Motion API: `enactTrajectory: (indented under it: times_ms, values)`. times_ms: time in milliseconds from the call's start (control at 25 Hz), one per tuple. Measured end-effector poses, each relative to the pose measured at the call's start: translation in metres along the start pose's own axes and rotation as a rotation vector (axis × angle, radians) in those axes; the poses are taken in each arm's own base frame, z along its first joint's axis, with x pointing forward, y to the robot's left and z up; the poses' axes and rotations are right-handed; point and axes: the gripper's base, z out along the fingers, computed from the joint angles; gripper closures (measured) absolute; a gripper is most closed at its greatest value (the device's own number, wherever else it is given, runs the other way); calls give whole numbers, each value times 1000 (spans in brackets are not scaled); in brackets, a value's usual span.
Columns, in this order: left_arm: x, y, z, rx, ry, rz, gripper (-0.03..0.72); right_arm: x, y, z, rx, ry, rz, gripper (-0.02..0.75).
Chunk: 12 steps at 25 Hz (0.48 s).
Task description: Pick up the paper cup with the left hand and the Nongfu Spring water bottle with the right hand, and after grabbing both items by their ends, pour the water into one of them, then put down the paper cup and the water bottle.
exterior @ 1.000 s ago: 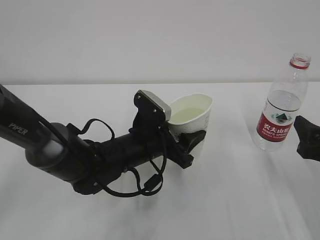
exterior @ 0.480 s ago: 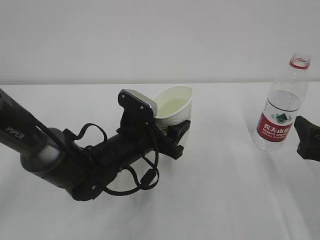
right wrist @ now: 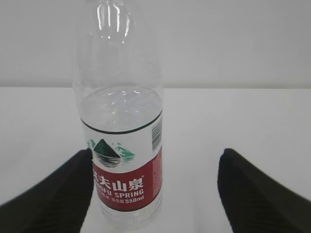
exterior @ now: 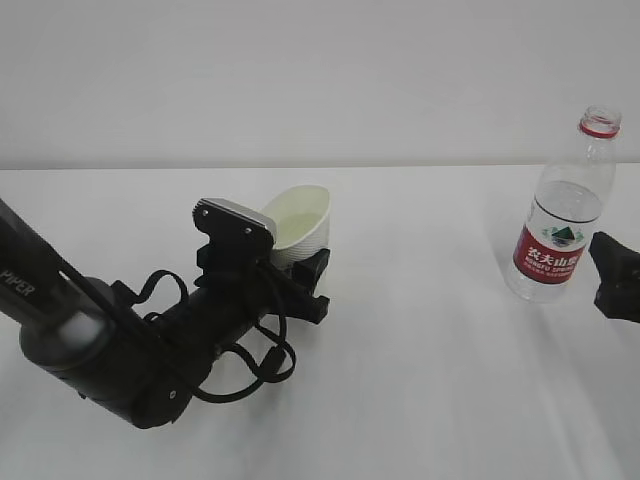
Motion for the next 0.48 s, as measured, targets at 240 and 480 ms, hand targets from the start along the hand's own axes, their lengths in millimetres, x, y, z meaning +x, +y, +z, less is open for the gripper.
enactTrajectory:
  times_ms: [240,480]
  values:
    - [0,7,0,-81,3,-40,208,0,0,0,0,0,0,142]
    - [-2,14,-1,-153,1,-52,208,0,0,0,2,0,1,142]
